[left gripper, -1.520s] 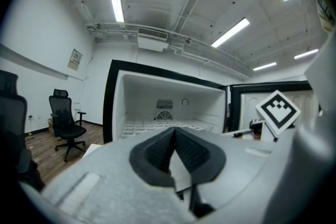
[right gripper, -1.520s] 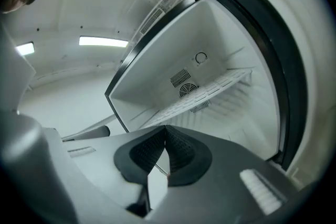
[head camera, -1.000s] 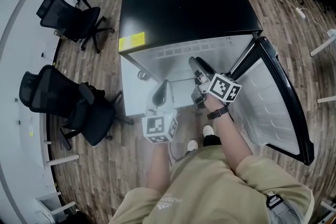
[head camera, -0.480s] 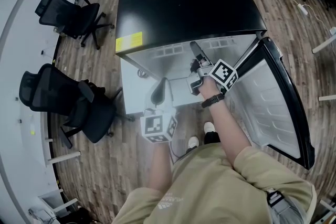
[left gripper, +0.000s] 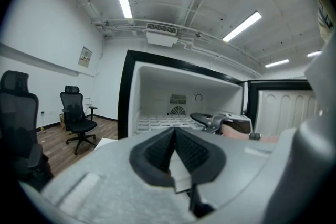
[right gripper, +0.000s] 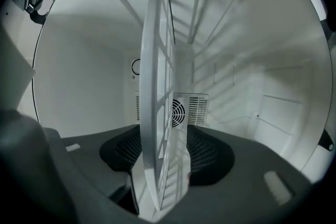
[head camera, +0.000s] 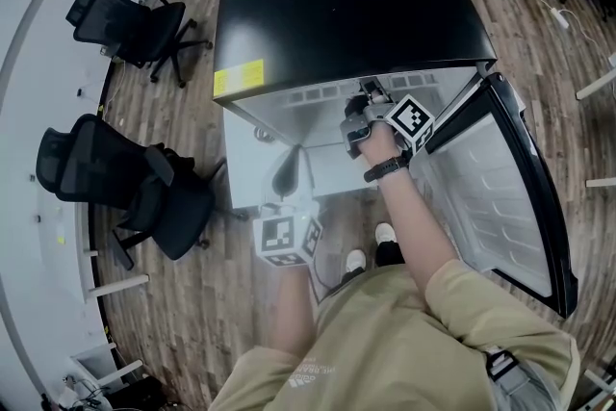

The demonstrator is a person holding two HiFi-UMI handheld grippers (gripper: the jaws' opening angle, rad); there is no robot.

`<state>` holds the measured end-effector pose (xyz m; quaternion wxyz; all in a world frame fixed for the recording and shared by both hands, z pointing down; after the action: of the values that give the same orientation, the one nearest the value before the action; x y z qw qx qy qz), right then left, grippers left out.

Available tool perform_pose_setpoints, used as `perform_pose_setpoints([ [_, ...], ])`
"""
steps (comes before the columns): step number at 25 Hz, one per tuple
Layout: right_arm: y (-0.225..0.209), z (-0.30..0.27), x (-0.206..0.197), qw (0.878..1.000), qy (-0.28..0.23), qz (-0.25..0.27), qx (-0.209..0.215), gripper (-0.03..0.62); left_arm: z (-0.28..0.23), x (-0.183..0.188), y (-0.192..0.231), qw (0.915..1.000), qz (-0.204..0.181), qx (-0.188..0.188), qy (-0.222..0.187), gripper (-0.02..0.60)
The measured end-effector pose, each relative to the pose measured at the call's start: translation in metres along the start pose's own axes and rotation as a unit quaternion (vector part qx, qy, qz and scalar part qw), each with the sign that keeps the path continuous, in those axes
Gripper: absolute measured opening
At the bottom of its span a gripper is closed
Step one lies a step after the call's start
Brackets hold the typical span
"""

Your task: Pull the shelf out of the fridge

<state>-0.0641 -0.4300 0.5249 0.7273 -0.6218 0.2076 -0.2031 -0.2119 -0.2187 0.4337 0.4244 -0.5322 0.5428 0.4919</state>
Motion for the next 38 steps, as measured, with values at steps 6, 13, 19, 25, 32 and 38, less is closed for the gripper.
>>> perform_pose_setpoints([
  [6, -0.004, -0.008, -0.006, 0.999, -0.04, -0.028, -0.013, 0.185, 0.01, -0.002, 0.004, 1.0, 0.0, 0.009, 0.004, 0.002],
  [13, -0.005, -0.008, -0.009, 0.995, -0.085, -0.057, 0.007, 0.037, 0.024, -0.008, 0.005, 0.9999, -0.001, 0.013, 0.005, 0.002],
  [19, -0.005, -0.004, -0.011, 0.993, -0.087, -0.074, 0.002, 0.038, 0.033, -0.008, -0.002, 1.0, 0.0, 0.007, 0.0, 0.002],
  [25, -0.003, 0.005, -0.013, 0.994, -0.087, -0.071, -0.006, 0.034, 0.043, -0.008, -0.008, 1.0, -0.003, 0.0, -0.006, 0.002],
  [32, 0.001, 0.012, -0.015, 0.994, -0.09, -0.068, -0.003, 0.031, 0.051, -0.001, -0.009, 1.0, 0.0, 0.0, -0.009, 0.002],
  [38, 0.002, 0.018, -0.018, 0.993, -0.087, -0.078, -0.001, 0.032, 0.059, 0.001, -0.01, 0.9999, 0.0, -0.005, -0.013, 0.002],
])
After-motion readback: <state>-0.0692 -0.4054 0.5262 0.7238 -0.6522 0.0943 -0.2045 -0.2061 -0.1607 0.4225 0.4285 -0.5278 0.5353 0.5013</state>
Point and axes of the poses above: the fingertips, and each gripper's own axes: z backward along the fingers, y to its left, x out of its top, the point moved 9 cm from there along z, backward along the fingers, and after that the axes turned 1 degree about -y, right-handed, at the moved point
